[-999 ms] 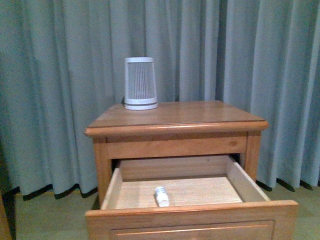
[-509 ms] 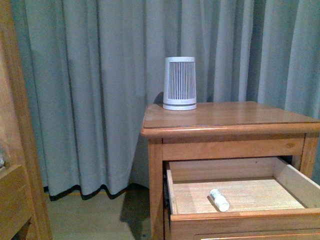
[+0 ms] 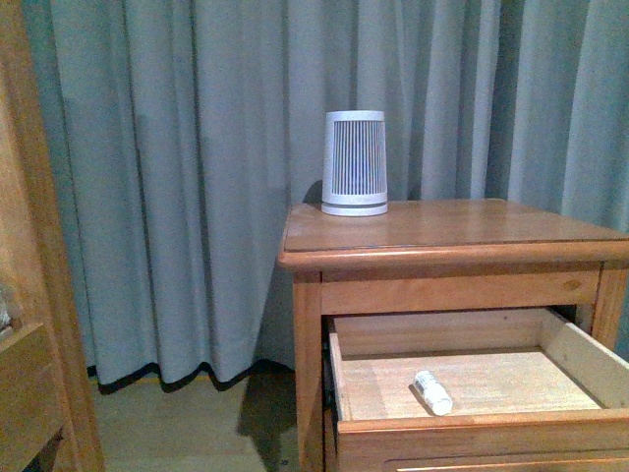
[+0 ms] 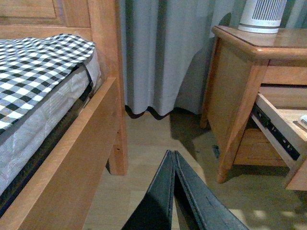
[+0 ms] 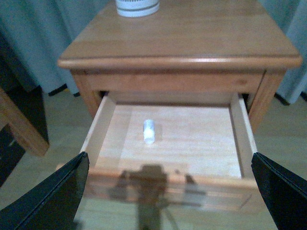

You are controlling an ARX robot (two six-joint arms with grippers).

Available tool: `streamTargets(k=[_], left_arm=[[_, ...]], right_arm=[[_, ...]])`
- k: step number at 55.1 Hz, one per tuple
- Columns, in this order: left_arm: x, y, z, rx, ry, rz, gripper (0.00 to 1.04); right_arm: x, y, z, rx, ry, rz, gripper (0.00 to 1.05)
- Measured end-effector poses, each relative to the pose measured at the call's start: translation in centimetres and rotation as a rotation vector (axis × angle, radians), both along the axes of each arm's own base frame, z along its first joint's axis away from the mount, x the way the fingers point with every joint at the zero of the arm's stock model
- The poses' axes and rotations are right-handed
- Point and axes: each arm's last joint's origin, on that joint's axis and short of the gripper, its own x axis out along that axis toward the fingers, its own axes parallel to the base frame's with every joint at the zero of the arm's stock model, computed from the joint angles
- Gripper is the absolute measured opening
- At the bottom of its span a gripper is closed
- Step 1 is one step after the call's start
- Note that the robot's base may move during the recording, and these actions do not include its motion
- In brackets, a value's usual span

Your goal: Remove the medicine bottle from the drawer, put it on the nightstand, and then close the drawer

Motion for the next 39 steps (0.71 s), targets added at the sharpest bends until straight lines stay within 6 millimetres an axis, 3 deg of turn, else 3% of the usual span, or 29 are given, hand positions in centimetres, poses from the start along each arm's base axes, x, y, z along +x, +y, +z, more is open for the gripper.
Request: streamTargets(k=[4, 7, 14, 16, 25, 32, 39], left_arm=[[0.0, 0.0, 0.0, 0.000, -0.002, 0.000, 0.08], [0.0, 0.0, 0.0, 0.000, -0.002, 0.000, 0.19], [0.0, 0.0, 0.0, 0.000, -0.002, 0.001, 0.42], [0.0, 0.0, 0.0, 0.000, -0.002, 0.000, 0.49], [0.0, 0.0, 0.0, 0.000, -0.002, 0.000, 0.79], [0.0, 0.0, 0.0, 0.000, -0.002, 0.000, 0.99], [0.0, 0.0, 0.0, 0.002, -0.002, 0.000, 0.98]], right_arm=[[3.4, 0.5, 1.2, -0.021, 0.016, 0.004, 1.04], [6.3, 1.0, 1.6, -0.037, 0.036, 0.004, 1.04], [12.0, 2.2, 0.1, -0.062, 0.131, -0.008, 1.04], [14.3, 2.8, -1.2, -0.074, 0.177, -0.016, 1.04], [21.2, 4.8, -7.0, -0.120, 0.308, -0.034, 1.04], [23.9, 6.3, -11.4, -0.150, 0.362, -0.007, 1.04], [25.0, 7.6, -15.1, -0.156, 0.410, 0.033, 1.04]])
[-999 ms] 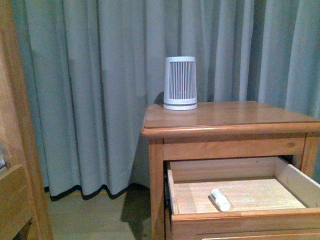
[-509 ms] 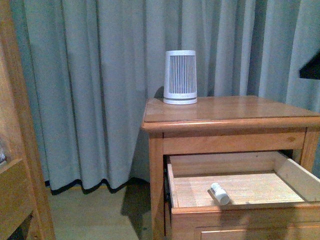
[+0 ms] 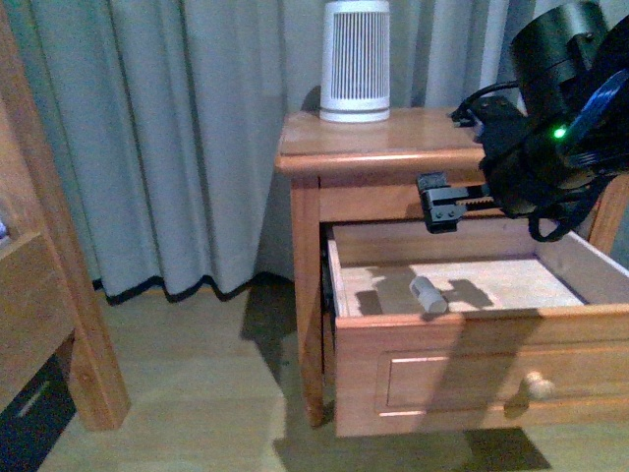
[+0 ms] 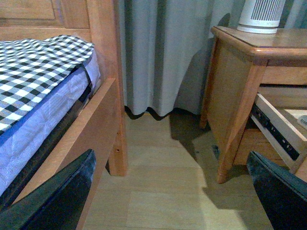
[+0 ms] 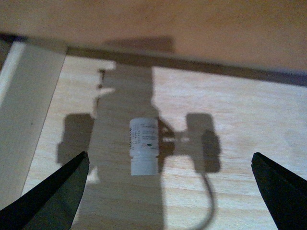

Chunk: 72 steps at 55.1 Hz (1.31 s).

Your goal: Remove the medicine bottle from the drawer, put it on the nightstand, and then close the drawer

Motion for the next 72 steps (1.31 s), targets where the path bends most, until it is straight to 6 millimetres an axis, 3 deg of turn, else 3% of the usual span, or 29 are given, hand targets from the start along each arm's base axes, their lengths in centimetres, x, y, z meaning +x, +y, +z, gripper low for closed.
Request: streamTargets(k=[9, 31, 44, 54, 64, 72], left_arm=[[0.0, 0.0, 0.0, 0.000, 0.000, 0.000, 0.98], [0.0, 0.0, 0.0, 0.000, 0.000, 0.000, 0.98], [0.0, 0.0, 0.0, 0.000, 0.000, 0.000, 0.98], [0.0, 0.0, 0.0, 0.000, 0.000, 0.000, 0.98], [0.0, 0.0, 0.0, 0.000, 0.000, 0.000, 0.98], [0.0, 0.0, 0.0, 0.000, 0.000, 0.000, 0.98]], right_arm=[[0.9, 1.6, -3.9, 0.018, 0.031, 0.050, 1.04], [3.1, 2.3, -8.1, 0.032, 0.034, 0.071, 1.04], [3.2, 1.8, -8.5, 0.031, 0.017, 0.043, 0.68], [0.9, 1.2, -8.2, 0.034, 0.006, 0.048, 0.33], [-1.6, 0.7, -6.2, 0.042, -0.030, 0.051, 0.30], [-3.3, -0.1, -1.8, 0.068, -0.109, 0.058, 0.30]])
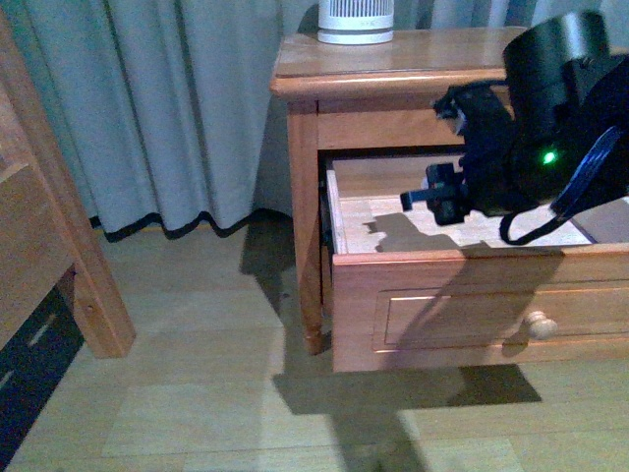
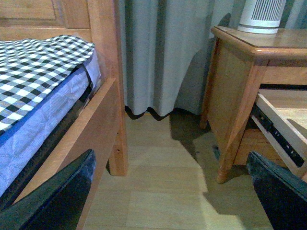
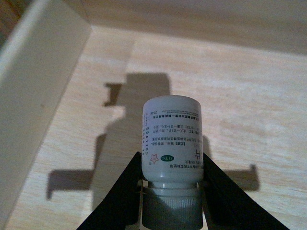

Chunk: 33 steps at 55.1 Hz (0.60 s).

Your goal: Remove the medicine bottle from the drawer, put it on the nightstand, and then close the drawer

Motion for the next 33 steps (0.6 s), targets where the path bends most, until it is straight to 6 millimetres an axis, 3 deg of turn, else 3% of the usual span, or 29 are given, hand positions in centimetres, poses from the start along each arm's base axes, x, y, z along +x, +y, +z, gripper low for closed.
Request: streamTargets(k=[9, 19, 27, 33], left_arm=[[0.0, 0.0, 0.0, 0.000, 0.000, 0.000, 0.98], [0.0, 0.0, 0.0, 0.000, 0.000, 0.000, 0.98], [0.0, 0.0, 0.0, 0.000, 0.000, 0.000, 0.98], [0.0, 0.0, 0.0, 0.000, 0.000, 0.000, 0.98]], right_arm=[[-0.1, -1.1, 6.8, 0.028, -0.126, -0.007, 0.30], [1.8, -2.4, 13.5, 0.026, -0.239, -0.035, 0.30], [4.4, -3.7, 16.7, -0.005, -0.289, -0.074, 0.30], [7.0, -4.6, 17.5, -0.034, -0.304, -0.098, 0.30]])
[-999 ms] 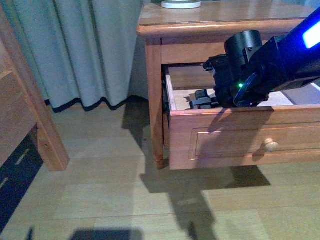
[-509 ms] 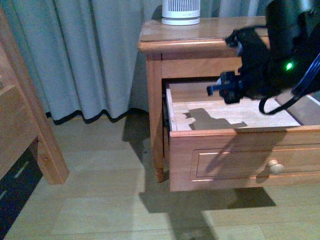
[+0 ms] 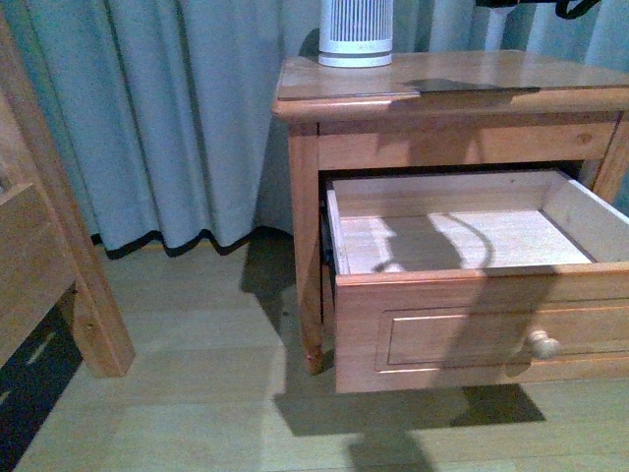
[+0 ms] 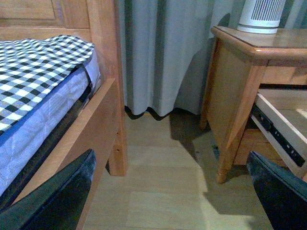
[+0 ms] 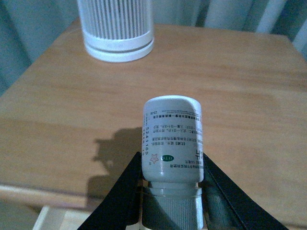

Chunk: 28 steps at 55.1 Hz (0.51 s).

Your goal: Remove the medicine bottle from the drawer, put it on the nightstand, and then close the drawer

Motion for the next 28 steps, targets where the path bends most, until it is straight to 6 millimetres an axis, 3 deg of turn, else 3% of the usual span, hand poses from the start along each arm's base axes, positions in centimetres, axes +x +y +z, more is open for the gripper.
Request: streamTargets(k=[8, 14, 19, 23, 28], left_arm=[[0.0, 0.0, 0.0, 0.000, 0.000, 0.000, 0.98], [0.0, 0.0, 0.0, 0.000, 0.000, 0.000, 0.98], [0.0, 0.0, 0.0, 0.000, 0.000, 0.000, 0.98], [0.0, 0.0, 0.0, 0.000, 0.000, 0.000, 0.98], [0.0, 0.0, 0.0, 0.000, 0.000, 0.000, 0.98]], right_arm=[[2.8, -0.9, -0.4, -0.042, -0.031, -0.055, 0.56], [2.8, -0.9, -0.3, -0.035, -0.075, -0.044, 0.74], [1.2, -0.5, 0.8, -0.021, -0.131, -0.014, 0.89], [-1.6, 0.2, 2.5, 0.000, -0.188, 0.021, 1.02], [-5.8, 0.6, 4.5, 0.040, -0.249, 0.065, 1.04]])
